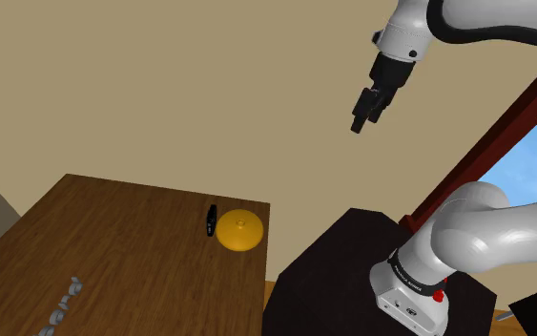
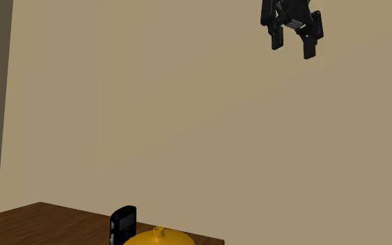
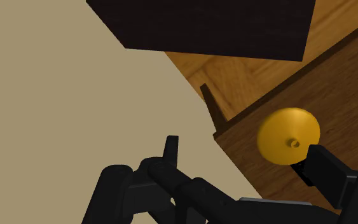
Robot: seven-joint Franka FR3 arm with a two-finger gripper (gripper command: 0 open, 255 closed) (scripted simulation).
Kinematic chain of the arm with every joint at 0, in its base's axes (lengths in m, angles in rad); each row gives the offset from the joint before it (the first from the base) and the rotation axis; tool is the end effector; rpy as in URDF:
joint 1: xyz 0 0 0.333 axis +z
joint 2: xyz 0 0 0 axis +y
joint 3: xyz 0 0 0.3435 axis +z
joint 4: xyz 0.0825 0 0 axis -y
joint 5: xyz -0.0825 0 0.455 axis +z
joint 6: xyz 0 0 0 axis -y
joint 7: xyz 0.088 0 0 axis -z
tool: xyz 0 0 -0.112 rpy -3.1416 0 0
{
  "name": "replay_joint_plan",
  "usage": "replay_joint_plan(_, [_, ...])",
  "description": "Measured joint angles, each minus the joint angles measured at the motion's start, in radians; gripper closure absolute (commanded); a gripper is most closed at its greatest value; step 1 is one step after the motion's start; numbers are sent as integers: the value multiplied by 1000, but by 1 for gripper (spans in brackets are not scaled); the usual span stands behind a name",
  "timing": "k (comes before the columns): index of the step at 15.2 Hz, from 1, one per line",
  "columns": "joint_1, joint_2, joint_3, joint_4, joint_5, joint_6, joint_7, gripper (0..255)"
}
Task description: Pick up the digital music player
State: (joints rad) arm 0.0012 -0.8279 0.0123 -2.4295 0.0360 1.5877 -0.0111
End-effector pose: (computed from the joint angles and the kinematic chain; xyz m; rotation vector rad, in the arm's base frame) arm 0.3465 0.0095 0.5814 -3.1144 -0.0307 0.0217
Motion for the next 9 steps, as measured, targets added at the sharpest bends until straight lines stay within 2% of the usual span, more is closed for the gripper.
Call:
replay_joint_plan(2, [4, 8, 7, -5, 5, 13, 6, 0])
replay_joint_plan(9, [45, 143, 94, -68, 54, 215, 63, 0])
